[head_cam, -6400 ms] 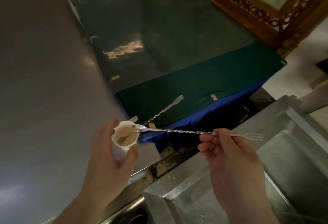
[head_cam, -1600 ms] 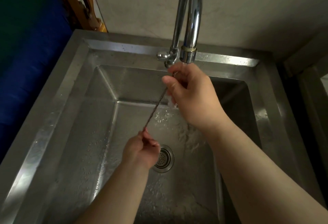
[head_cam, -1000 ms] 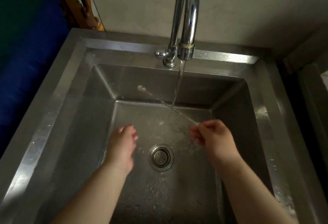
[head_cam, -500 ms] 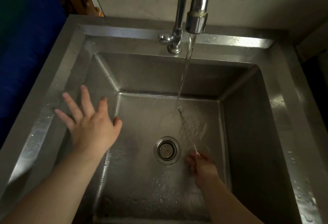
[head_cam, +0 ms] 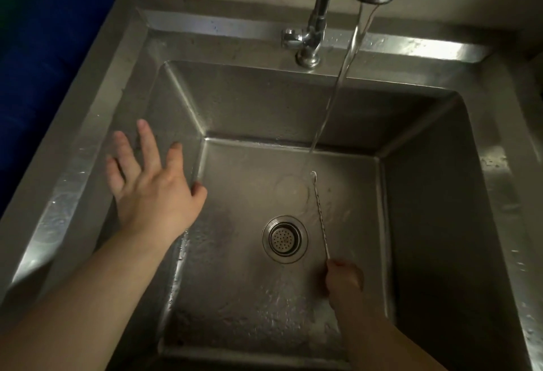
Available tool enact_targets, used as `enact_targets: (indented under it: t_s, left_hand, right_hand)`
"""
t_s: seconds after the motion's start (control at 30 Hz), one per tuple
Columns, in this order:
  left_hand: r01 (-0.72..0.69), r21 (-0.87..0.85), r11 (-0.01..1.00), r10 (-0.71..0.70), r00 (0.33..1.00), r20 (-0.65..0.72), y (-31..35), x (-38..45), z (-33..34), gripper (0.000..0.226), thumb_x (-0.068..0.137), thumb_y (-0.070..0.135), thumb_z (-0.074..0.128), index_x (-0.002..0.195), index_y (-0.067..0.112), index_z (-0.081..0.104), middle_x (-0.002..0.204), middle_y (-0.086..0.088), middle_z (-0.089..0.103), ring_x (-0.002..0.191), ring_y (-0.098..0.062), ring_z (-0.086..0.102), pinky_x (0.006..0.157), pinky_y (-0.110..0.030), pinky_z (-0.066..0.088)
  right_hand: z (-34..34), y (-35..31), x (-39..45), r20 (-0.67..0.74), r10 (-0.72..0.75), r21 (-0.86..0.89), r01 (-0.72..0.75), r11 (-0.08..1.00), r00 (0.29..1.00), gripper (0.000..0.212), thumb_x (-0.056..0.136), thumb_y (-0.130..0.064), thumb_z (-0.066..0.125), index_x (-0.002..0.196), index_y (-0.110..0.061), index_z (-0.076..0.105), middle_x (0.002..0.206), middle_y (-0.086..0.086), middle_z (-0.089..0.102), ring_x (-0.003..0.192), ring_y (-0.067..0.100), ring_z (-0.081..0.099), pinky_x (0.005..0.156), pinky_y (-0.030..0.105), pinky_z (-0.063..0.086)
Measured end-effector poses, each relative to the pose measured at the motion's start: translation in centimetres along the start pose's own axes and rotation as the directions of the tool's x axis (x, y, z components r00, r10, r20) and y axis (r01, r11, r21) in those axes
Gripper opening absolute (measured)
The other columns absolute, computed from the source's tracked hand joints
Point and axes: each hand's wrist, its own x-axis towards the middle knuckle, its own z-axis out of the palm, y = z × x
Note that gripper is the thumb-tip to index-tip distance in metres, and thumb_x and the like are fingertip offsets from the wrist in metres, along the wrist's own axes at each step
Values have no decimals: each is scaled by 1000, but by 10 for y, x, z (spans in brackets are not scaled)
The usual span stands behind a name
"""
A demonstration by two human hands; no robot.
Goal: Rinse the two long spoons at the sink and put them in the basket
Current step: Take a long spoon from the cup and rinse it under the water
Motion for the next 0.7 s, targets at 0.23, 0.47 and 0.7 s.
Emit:
enact_targets:
  t_s: [0.23, 0.47, 0.7]
  left_hand:
    - [0, -36, 999, 0, 1000, 6, -2, 0, -2, 80, 75, 51, 62, 145, 22, 35, 165, -18, -4, 148, -46, -4, 116, -59, 7]
    - [2, -148, 989, 10, 997, 80, -4, 1, -16, 82, 79, 50, 59, 149, 22, 27, 166, -13, -3, 149, -42, -4, 118, -56, 8]
    - [-12, -460, 888, 37, 998, 45, -40, -7, -86, 74, 86, 43, 58, 149, 14, 33, 153, -15, 39, 139, -35, 37, 114, -44, 32]
  right_hand:
    - [-5, -4, -3, -28, 18, 83, -16, 996, 999, 33, 100, -26, 47, 115, -8, 70, 121, 17, 69, 110, 33, 64, 82, 29, 48]
    - [-12, -10, -29, 12, -120, -15, 120, 993, 993, 29, 93, -21, 55, 94, 2, 73, 96, 23, 74, 91, 38, 69, 77, 41, 56]
    - [-29, -54, -135, 88, -345, 80, 339, 938, 934, 14, 84, -12, 56, 76, -14, 67, 71, 9, 67, 63, 26, 58, 61, 35, 46]
